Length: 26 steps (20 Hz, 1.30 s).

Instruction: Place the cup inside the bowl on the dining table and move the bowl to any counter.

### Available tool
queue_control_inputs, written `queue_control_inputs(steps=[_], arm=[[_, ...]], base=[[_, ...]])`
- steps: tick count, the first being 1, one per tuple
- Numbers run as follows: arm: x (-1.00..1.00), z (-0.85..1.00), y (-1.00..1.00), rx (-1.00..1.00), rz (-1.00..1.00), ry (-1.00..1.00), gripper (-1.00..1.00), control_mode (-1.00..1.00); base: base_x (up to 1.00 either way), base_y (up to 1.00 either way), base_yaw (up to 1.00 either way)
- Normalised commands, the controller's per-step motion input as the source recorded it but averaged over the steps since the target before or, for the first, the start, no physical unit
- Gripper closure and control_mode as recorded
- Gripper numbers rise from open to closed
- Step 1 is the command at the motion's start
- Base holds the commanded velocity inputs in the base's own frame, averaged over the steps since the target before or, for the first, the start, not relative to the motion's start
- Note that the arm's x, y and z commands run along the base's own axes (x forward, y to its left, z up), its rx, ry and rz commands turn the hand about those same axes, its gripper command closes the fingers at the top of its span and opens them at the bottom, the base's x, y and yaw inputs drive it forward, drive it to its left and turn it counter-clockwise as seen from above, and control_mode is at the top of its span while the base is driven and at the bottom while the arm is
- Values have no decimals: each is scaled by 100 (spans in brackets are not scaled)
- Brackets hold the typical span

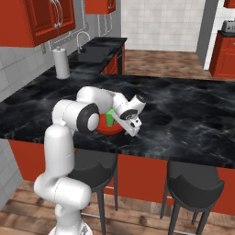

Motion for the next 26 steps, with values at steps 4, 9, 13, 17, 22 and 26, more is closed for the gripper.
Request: queue_control_inputs(steps=[4, 9, 13, 17, 22, 26], arm=[[0, 0, 0, 0, 0, 0, -100, -100], [0, 0, 0, 0, 0, 0, 100, -100], [0, 0, 0, 0, 0, 0, 100, -100], [0, 0, 0, 0, 0, 0, 100, -100], [0, 0, 0, 0, 0, 0, 100, -100], [0, 0, 0, 0, 0, 0, 100, -100]], base=[[0, 0, 0], [0, 0, 0], [0, 0, 0], [0, 0, 0], [0, 0, 0], [0, 0, 0]])
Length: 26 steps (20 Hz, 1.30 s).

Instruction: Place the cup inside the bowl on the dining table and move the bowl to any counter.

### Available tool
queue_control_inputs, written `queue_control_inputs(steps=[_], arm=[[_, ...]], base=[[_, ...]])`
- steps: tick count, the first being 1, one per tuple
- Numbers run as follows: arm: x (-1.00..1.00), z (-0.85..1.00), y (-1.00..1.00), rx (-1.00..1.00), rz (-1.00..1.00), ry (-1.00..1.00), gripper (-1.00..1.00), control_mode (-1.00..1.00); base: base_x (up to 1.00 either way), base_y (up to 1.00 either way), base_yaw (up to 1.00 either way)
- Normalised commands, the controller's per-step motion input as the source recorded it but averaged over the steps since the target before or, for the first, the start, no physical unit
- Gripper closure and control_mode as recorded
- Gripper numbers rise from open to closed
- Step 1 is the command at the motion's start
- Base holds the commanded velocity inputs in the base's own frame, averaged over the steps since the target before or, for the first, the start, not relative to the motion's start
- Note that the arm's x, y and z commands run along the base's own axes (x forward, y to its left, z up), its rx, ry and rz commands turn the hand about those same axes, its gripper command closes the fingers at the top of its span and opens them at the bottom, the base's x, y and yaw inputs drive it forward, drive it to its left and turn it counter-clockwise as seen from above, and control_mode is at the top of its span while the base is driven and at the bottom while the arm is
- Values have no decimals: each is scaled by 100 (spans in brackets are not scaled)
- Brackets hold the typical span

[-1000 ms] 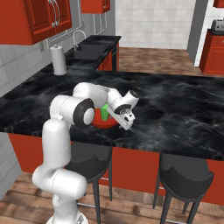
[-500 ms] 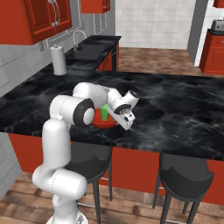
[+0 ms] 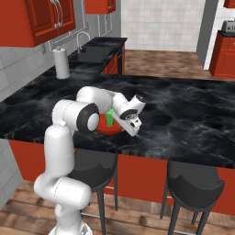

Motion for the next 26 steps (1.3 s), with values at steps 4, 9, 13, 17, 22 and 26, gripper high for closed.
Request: queue_control_inputs(steps=[4, 9, 13, 17, 22, 26], arm=[[0, 10, 0, 0, 0, 0, 100, -100], [-1, 12, 0, 3, 0, 0, 100, -100], [-3, 8, 0, 9, 0, 0, 100, -100], [-4, 1, -1, 17, 0, 0, 100, -100], [-1, 0, -1, 15, 0, 0, 100, -100], [-4, 11, -1, 7, 0, 0, 100, -100]], base=[[0, 0, 0], [0, 0, 0], [0, 0, 0], [0, 0, 0], [0, 0, 0], [0, 0, 0]])
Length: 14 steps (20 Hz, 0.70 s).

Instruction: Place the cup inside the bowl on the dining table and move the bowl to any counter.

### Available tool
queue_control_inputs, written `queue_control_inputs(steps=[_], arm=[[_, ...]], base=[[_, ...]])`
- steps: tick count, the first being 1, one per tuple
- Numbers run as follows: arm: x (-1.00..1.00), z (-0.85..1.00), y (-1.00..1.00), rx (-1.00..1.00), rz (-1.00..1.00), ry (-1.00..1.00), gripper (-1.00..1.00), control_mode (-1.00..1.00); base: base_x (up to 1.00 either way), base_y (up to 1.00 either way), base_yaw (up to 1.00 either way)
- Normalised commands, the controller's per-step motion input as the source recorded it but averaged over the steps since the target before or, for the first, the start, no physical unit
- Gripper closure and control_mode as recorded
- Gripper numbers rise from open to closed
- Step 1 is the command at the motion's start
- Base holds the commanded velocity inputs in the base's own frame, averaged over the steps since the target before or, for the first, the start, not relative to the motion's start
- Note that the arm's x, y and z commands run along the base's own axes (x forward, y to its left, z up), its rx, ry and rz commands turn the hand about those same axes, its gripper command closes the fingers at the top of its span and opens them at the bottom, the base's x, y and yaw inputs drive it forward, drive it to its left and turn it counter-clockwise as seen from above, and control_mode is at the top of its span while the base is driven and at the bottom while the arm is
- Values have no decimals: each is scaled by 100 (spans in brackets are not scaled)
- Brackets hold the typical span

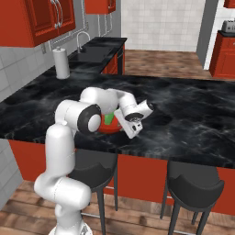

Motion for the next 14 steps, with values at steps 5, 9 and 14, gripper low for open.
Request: queue_control_inputs(steps=[5, 9, 14], arm=[[-14, 13, 0, 0, 0, -2, 100, -100], [-22, 19, 0, 0, 0, -3, 100, -100], [-30, 13, 0, 0, 0, -3, 100, -100]], base=[[0, 0, 0], [0, 0, 0], [0, 0, 0]])
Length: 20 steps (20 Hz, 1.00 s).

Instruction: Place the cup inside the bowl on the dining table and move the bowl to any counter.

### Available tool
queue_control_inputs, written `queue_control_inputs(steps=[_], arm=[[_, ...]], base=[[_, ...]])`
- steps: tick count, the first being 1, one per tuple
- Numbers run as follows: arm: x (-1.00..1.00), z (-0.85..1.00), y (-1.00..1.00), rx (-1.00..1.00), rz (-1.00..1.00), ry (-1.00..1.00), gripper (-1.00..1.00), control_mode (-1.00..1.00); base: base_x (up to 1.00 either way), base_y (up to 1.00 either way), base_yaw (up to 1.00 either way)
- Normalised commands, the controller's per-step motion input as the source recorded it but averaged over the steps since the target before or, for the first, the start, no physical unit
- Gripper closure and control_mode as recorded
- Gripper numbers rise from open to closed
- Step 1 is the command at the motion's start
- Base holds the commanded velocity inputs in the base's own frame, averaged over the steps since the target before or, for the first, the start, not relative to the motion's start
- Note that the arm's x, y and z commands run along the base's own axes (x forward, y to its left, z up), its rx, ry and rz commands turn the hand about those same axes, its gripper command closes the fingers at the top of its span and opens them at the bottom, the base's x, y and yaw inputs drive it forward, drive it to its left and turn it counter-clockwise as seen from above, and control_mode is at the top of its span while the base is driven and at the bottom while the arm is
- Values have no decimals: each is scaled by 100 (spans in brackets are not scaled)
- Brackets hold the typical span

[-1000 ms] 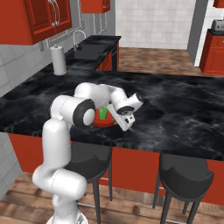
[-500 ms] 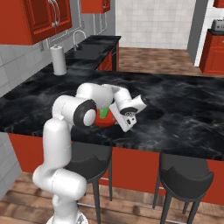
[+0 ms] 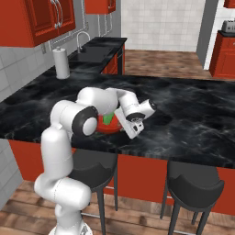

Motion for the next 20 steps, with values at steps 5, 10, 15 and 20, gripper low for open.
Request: queue_control_inputs(steps=[5, 10, 15, 20], arm=[[-32, 20, 0, -2, 0, -6, 100, -100], [-39, 22, 0, -5, 0, -2, 100, -100], [-42, 22, 0, -4, 0, 0, 100, -100], [-39, 16, 0, -1, 0, 0, 100, -100]], base=[[0, 0, 0], [0, 0, 0], [0, 0, 0], [0, 0, 0]])
